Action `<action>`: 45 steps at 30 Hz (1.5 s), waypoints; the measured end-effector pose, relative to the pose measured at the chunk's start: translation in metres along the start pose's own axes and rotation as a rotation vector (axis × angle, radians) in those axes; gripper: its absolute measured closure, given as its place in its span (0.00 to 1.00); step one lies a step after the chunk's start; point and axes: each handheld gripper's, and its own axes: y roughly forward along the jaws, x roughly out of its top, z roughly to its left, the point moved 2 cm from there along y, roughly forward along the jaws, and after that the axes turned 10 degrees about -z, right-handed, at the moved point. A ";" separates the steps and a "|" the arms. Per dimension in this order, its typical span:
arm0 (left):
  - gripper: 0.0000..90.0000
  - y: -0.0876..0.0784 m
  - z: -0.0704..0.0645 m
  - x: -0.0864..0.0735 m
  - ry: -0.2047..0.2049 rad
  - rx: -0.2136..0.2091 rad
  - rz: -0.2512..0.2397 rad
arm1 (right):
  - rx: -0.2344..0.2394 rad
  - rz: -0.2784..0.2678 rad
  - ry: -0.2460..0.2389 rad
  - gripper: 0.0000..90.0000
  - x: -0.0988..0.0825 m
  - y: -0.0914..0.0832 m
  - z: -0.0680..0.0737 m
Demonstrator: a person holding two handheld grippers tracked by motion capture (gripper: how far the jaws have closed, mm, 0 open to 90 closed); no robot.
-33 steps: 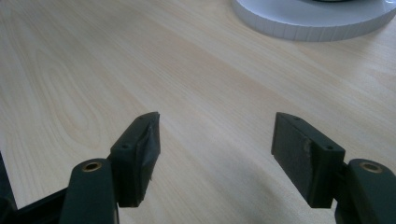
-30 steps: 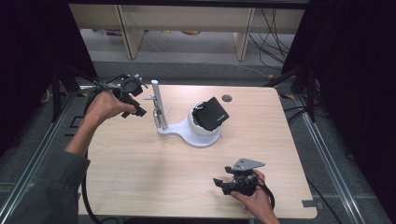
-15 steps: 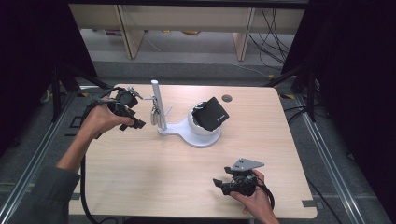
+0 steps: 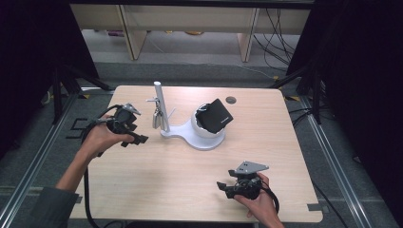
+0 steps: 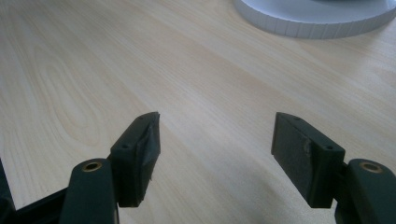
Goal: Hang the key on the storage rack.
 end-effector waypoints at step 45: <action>0.28 0.015 -0.100 -0.108 0.003 -0.073 -0.147 | 0.020 -0.010 -0.009 0.37 -0.001 0.001 0.000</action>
